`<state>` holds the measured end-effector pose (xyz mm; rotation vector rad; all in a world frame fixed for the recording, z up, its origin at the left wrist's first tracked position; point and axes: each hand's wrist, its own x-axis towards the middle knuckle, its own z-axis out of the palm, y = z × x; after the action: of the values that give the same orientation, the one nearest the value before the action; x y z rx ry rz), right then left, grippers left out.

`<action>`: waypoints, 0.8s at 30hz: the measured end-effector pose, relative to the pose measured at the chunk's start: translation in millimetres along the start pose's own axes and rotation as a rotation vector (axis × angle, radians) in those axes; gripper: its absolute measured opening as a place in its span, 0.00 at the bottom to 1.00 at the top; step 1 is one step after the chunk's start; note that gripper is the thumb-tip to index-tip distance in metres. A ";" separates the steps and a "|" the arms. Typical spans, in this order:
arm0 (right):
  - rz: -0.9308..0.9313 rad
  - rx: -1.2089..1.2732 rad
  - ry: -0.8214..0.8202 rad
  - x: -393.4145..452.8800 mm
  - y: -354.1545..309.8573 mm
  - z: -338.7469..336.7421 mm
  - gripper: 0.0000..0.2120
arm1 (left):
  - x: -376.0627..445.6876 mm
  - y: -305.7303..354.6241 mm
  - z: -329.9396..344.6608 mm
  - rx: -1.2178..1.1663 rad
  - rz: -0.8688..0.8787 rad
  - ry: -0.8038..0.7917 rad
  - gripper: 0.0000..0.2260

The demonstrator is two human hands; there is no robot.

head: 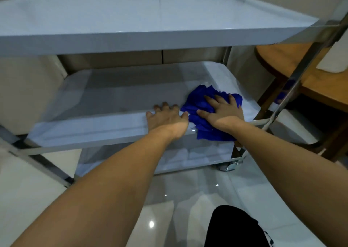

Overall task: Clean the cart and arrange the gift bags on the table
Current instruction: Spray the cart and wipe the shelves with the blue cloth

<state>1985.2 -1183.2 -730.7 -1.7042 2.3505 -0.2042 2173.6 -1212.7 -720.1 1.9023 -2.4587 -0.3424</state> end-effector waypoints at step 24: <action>-0.535 -0.109 -0.174 -43.5 -315.7 65.2 0.30 | -102.7 -258.9 10.5 -0.297 -0.218 0.733 0.08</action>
<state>2305.0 -1239.5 -711.4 -2.2721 1.7716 -0.0116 2446.0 -1173.7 -764.6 1.7490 -1.6431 0.0055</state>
